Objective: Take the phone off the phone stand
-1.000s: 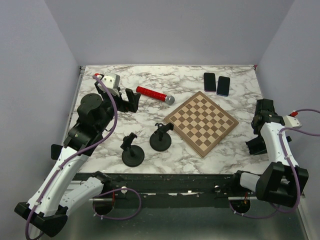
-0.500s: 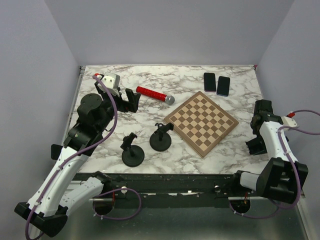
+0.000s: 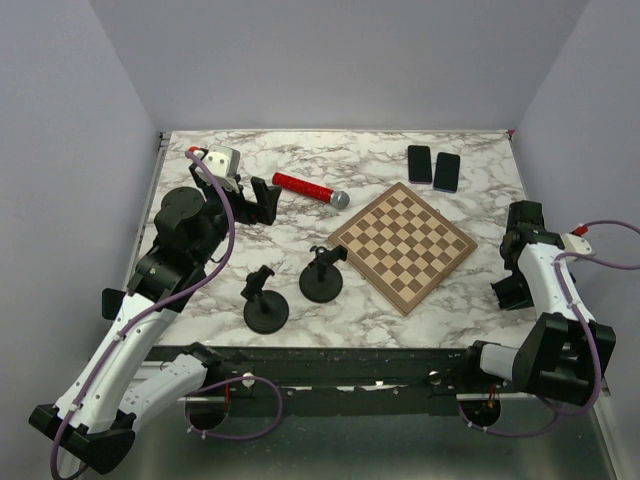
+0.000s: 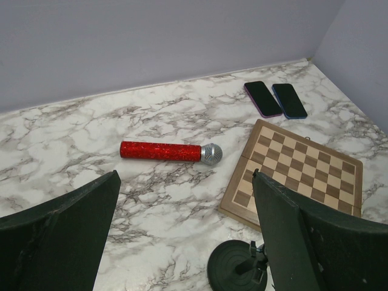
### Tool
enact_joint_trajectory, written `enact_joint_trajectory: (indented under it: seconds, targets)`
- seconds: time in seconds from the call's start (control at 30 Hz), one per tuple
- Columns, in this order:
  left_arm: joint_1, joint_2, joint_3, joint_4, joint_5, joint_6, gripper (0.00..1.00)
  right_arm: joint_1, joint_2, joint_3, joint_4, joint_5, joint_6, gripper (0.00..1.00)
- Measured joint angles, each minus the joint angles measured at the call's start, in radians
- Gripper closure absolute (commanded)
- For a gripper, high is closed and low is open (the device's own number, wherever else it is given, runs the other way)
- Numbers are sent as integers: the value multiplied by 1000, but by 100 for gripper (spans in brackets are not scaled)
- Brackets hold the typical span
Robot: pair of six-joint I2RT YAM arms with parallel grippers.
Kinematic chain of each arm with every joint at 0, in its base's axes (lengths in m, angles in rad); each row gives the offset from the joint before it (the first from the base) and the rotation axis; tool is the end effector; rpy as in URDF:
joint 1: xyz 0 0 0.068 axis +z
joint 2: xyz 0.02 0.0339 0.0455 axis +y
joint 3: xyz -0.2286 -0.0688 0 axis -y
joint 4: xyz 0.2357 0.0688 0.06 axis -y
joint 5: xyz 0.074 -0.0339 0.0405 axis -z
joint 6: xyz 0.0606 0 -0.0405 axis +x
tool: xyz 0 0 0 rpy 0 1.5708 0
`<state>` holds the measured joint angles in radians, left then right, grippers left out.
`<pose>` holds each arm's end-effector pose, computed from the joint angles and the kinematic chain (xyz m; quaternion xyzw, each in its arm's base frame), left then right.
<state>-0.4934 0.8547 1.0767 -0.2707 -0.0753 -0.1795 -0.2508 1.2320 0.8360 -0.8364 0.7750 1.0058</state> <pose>0.1967 -0.1006 0.3898 0.0875 0.7188 -0.2018 0.6595 0.2060 -0.0966 0.1829 0.5879 0.7009 -0.2888 0.2822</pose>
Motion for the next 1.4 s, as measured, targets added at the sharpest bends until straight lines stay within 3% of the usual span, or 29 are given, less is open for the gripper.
enact_joint_trajectory:
  seconds: [0.23, 0.6, 0.9, 1.0, 1.07, 1.4]
  targets:
    - [0, 0, 0, 0, 0, 0, 2, 0, 13, -11, 12, -3, -5, 4]
    - [0, 0, 0, 0, 0, 0, 2, 0, -7, -15, 14, -5, -8, 26]
    - [0, -2, 0, 0, 0, 0, 2, 0, -48, -12, 12, -5, -21, 68]
    - [0, -6, 0, 0, 0, 0, 2, 0, -51, -8, 11, -14, -42, 90]
    - [0, -8, 0, 0, 0, 0, 2, 0, -63, -4, 13, -33, -67, 99]
    - [-5, -15, 0, 0, 0, 0, 2, 0, -85, 100, 43, -114, -229, 99]
